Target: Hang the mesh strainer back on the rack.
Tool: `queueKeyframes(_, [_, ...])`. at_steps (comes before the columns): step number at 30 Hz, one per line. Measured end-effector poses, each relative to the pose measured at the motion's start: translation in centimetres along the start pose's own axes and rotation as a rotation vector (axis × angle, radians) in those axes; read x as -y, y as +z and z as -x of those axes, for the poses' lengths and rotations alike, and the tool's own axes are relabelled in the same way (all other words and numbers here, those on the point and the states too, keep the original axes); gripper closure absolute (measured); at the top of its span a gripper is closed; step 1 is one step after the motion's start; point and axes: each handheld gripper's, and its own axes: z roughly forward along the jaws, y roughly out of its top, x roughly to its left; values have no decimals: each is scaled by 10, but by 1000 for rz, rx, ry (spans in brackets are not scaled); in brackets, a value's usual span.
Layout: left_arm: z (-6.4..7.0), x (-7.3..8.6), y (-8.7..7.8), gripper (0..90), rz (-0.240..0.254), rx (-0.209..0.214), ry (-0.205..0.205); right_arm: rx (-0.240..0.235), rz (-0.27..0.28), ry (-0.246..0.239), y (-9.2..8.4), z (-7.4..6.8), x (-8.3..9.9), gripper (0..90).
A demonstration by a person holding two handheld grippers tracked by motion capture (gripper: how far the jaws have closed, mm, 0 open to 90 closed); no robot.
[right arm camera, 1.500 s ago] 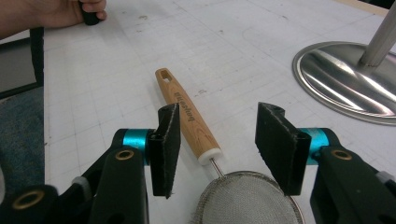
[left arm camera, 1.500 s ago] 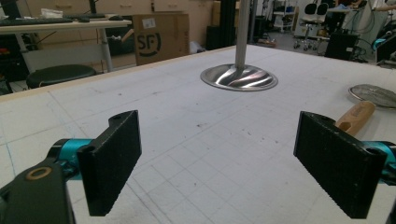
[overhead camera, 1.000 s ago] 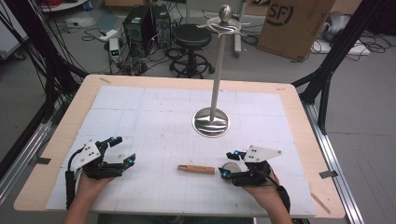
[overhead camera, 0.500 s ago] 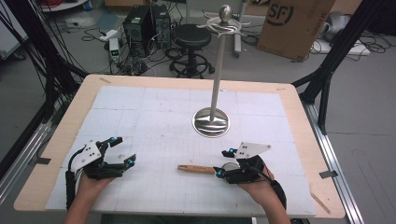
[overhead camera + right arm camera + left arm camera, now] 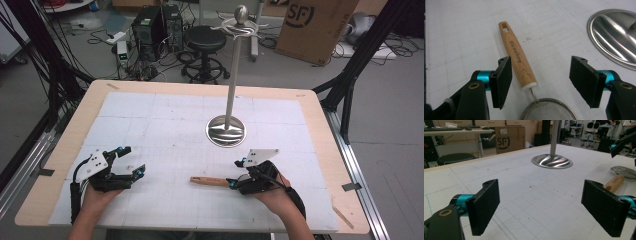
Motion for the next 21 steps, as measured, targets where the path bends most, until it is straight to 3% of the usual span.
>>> queueKeyframes(4, [2,0,0,158,-1,1,12,-9,-40,-12,6,1,-2,351])
queueKeyframes(10, [0,0,0,157,0,-3,0,-29,-135,-31,17,-1,-3,362])
queueKeyframes(15, [0,0,0,156,1,-3,0,-47,-176,-41,23,0,-4,367])
queueKeyframes(21, [0,0,0,156,3,-1,-5,-78,-278,-62,33,0,-7,414])
